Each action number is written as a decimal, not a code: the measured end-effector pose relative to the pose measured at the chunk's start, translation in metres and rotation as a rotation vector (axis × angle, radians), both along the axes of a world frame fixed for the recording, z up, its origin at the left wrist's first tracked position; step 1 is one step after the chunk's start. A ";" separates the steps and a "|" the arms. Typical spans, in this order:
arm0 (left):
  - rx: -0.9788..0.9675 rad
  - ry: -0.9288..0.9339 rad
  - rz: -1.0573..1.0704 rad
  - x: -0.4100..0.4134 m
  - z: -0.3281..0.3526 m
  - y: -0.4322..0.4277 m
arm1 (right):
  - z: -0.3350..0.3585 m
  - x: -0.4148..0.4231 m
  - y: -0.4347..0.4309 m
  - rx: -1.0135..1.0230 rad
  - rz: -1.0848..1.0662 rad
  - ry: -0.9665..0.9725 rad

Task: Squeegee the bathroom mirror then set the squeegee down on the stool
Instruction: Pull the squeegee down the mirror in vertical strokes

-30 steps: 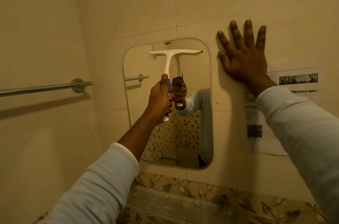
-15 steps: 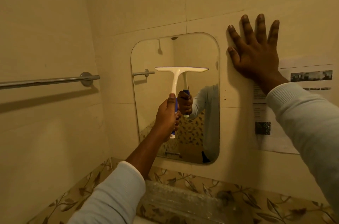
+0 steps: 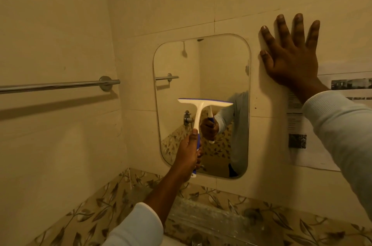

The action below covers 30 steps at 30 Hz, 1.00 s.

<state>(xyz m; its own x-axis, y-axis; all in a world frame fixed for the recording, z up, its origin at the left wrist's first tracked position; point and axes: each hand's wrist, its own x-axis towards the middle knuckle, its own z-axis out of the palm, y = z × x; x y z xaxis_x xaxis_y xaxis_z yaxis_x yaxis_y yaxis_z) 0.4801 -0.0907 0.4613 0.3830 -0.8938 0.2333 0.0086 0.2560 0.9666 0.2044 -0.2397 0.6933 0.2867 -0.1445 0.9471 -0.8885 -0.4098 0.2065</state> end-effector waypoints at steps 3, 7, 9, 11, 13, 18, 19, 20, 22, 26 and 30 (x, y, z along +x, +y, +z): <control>0.037 0.001 -0.021 0.004 -0.014 0.004 | 0.000 0.000 0.001 0.001 0.000 0.000; 0.069 0.008 -0.057 0.010 -0.024 0.011 | 0.000 0.000 0.003 0.006 0.004 0.001; 0.090 0.012 -0.057 0.010 -0.028 0.015 | 0.000 0.000 0.004 0.011 0.005 0.002; 0.113 0.012 -0.054 0.009 -0.036 0.019 | 0.000 0.001 0.005 0.016 0.005 0.002; 0.141 0.032 -0.050 0.008 -0.047 0.023 | 0.000 0.001 0.006 0.019 0.005 0.000; 0.201 0.050 -0.062 0.009 -0.081 0.037 | -0.001 0.000 0.006 0.025 0.004 -0.001; 0.217 0.048 -0.059 0.009 -0.086 0.039 | -0.001 0.000 0.006 0.026 0.006 0.000; 0.235 0.047 -0.053 0.009 -0.091 0.041 | -0.001 0.000 0.007 0.025 0.008 0.000; 0.279 0.054 -0.043 0.009 -0.101 0.044 | -0.001 0.000 0.007 0.028 0.011 0.002; 0.392 0.059 -0.018 0.013 -0.123 0.050 | -0.001 0.000 0.008 0.033 0.021 -0.001; 0.494 0.034 0.018 0.014 -0.147 0.061 | 0.000 0.000 0.009 0.032 0.023 0.001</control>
<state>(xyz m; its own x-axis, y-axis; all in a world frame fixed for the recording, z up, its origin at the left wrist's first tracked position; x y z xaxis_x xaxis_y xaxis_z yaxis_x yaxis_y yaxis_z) 0.4943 -0.0295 0.3142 0.3998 -0.8873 -0.2298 0.0421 -0.2327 0.9716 0.2041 -0.2303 0.6933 0.2912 -0.1683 0.9418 -0.8785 -0.4369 0.1935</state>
